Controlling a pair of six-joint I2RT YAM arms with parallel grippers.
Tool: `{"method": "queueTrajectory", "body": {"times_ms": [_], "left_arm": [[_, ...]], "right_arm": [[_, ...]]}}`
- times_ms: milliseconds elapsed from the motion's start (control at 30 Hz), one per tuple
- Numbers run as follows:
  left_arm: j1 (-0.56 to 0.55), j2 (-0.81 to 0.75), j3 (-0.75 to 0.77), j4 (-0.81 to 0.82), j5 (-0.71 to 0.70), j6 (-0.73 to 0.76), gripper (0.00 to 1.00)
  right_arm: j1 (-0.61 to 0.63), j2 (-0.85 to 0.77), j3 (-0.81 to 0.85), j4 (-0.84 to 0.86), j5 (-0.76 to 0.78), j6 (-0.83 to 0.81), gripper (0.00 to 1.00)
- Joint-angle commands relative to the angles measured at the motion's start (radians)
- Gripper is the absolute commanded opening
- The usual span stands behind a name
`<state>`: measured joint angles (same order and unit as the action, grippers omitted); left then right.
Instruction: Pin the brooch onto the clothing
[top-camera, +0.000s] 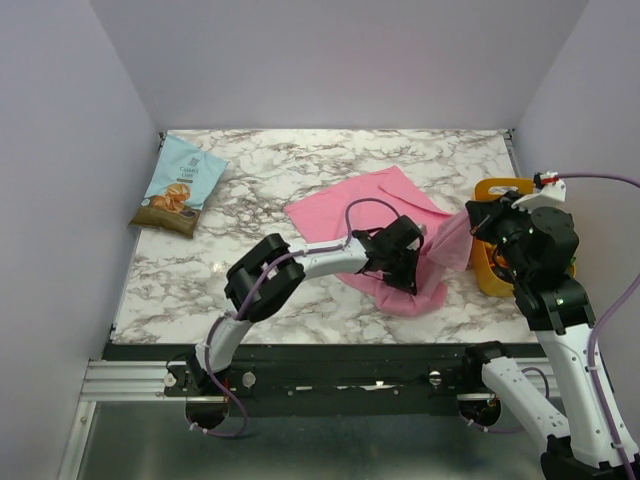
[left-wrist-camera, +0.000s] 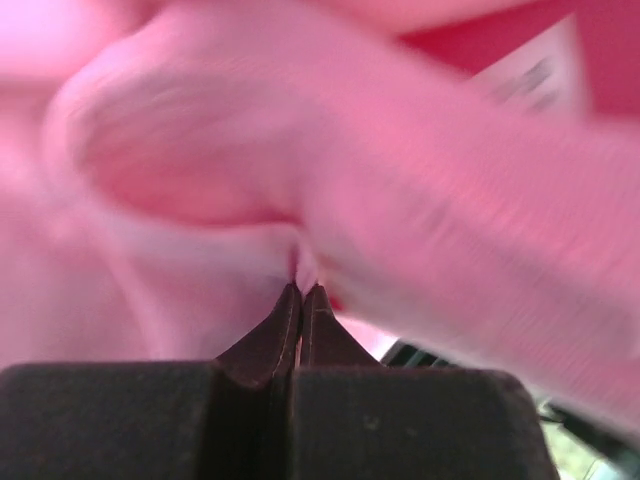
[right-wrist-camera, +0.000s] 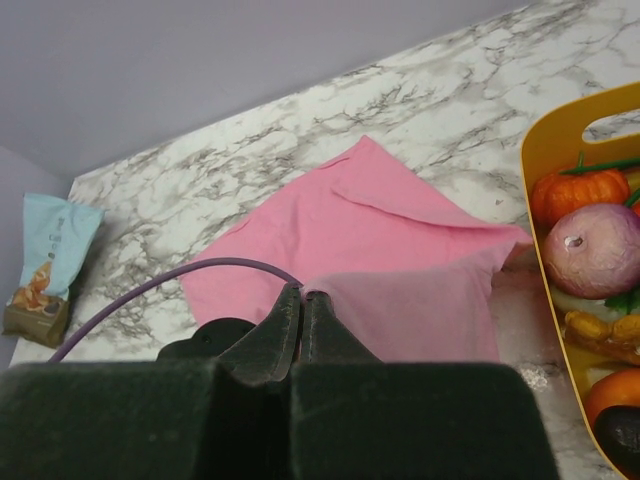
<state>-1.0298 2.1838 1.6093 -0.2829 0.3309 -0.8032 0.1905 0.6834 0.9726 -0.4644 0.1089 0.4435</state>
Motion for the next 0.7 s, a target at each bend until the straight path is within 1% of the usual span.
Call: {"method": "queueTrajectory", "body": {"times_ms": [0, 67, 100, 133, 200, 233, 300, 333, 400, 433, 533, 633, 667], "left_arm": [[0.075, -0.181, -0.067, -0.053, -0.13, 0.104, 0.0], [0.128, -0.238, -0.098, -0.09, -0.165, 0.148, 0.0], [0.155, -0.295, -0.109, -0.101, -0.167, 0.162, 0.0], [0.213, -0.326, -0.121, -0.116, -0.17, 0.177, 0.0], [0.26, -0.404, -0.108, -0.15, -0.202, 0.234, 0.0], [0.296, -0.424, -0.068, -0.201, -0.22, 0.254, 0.0], [0.321, -0.475, -0.01, -0.261, -0.286, 0.317, 0.0], [0.329, -0.487, 0.044, -0.31, -0.308, 0.332, 0.0], [0.358, -0.522, 0.093, -0.349, -0.323, 0.357, 0.0], [0.367, -0.533, 0.127, -0.375, -0.369, 0.374, 0.0], [0.402, -0.582, 0.164, -0.412, -0.432, 0.406, 0.0], [0.43, -0.64, 0.164, -0.417, -0.48, 0.433, 0.0], [0.435, -0.656, 0.164, -0.417, -0.519, 0.456, 0.0]], "right_arm": [[0.004, -0.022, -0.003, 0.026, 0.031, -0.017, 0.01], [0.003, -0.022, -0.003, 0.024, 0.035, -0.02, 0.01], [0.003, -0.022, -0.003, 0.024, 0.037, -0.02, 0.01], [0.004, -0.022, -0.005, 0.024, 0.037, -0.019, 0.01], [0.003, -0.021, -0.005, 0.024, 0.037, -0.014, 0.01], [0.004, -0.021, -0.003, 0.023, 0.037, -0.012, 0.01], [0.003, -0.024, 0.0, 0.021, 0.04, -0.008, 0.01], [0.001, -0.022, 0.001, 0.021, 0.04, -0.008, 0.01], [0.003, -0.016, 0.011, 0.021, 0.041, -0.008, 0.01], [0.003, -0.013, 0.023, 0.021, 0.04, -0.009, 0.01], [0.003, -0.007, 0.047, 0.021, 0.038, -0.009, 0.01], [0.003, -0.004, 0.072, 0.023, 0.034, -0.017, 0.01], [0.003, -0.002, 0.086, 0.023, 0.031, -0.019, 0.01]]}}
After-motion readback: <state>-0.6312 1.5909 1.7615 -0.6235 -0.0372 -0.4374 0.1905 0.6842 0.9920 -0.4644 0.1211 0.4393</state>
